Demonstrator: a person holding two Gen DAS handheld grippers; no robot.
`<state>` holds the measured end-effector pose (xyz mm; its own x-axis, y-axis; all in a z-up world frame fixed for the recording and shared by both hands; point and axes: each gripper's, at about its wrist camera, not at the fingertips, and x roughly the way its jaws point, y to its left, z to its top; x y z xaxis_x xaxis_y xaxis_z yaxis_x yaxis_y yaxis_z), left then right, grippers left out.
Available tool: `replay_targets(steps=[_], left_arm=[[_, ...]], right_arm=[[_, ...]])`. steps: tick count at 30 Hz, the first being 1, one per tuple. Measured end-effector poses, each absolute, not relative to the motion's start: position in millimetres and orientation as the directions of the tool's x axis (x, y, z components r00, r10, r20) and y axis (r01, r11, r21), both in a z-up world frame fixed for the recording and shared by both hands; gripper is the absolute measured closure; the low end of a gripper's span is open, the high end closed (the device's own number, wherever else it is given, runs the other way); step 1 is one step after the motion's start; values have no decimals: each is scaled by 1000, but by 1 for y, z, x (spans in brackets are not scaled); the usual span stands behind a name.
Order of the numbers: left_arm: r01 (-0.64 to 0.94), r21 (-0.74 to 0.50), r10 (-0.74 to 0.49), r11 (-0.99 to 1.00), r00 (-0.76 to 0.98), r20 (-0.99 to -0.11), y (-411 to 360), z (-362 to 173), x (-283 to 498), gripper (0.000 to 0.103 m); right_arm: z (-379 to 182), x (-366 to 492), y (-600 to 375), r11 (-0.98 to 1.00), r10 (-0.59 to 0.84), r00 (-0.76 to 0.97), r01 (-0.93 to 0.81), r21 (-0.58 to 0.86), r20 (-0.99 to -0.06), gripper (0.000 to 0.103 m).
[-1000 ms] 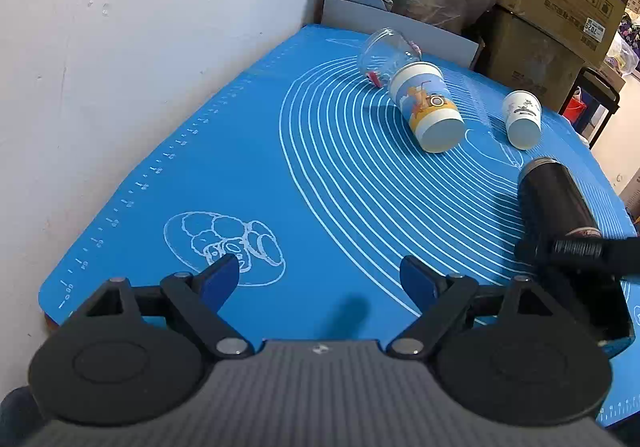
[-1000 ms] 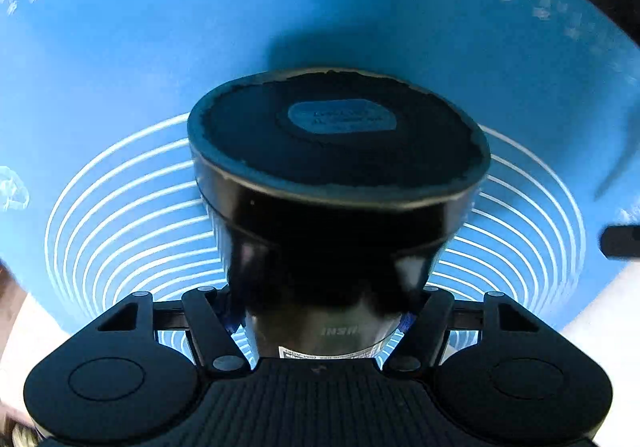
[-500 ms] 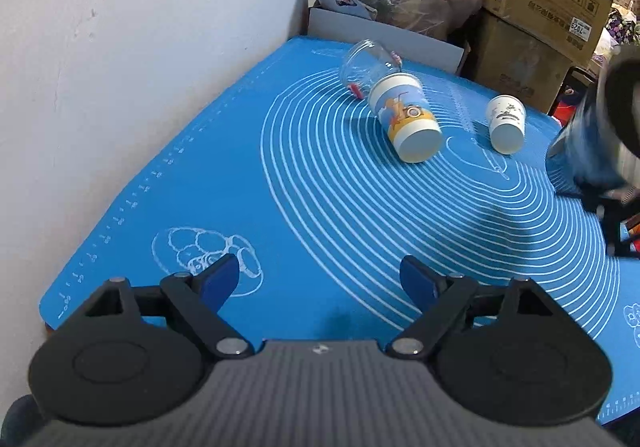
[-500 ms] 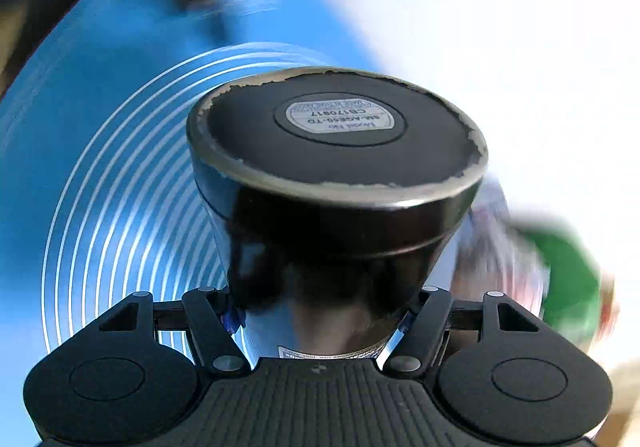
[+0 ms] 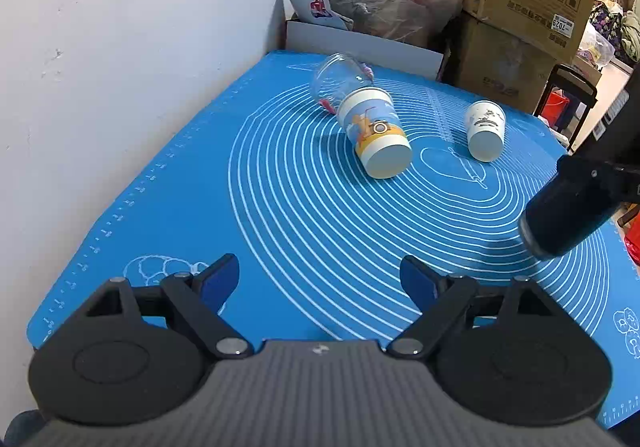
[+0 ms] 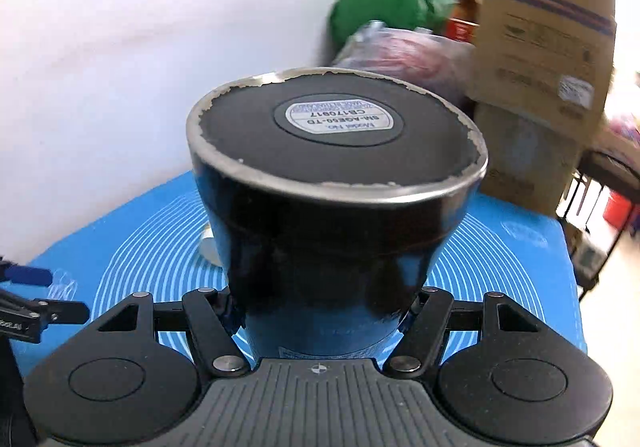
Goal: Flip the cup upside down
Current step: 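Lower the upright black bottle onto the mat and open the right tool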
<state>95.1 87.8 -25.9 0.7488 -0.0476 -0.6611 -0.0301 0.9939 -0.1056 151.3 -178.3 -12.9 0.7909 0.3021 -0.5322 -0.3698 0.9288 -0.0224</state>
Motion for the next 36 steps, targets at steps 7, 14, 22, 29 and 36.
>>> replay_targets(steps=[7,14,22,29,36], left_arm=[[-17,-85,-45,996,739,-672,77,-29,102,16],[-16,-77,-40,997,736,-676,73,-30,103,16],[3,-68,-49,998,729,-683,68,-32,104,16],[9,-58,-46,998,730,-682,65,-31,103,16],[11,-56,-46,998,735,-677,62,-26,99,16]], right_arm=[[-30,177,-181,961,259,797,-269,64,-546,38],[-20,178,-152,952,210,789,-300,-62,-577,38],[-12,197,-154,952,207,787,-300,-66,-582,37],[-8,194,-150,954,205,802,-292,-69,-561,24],[5,187,-151,963,189,832,-260,-65,-522,0]])
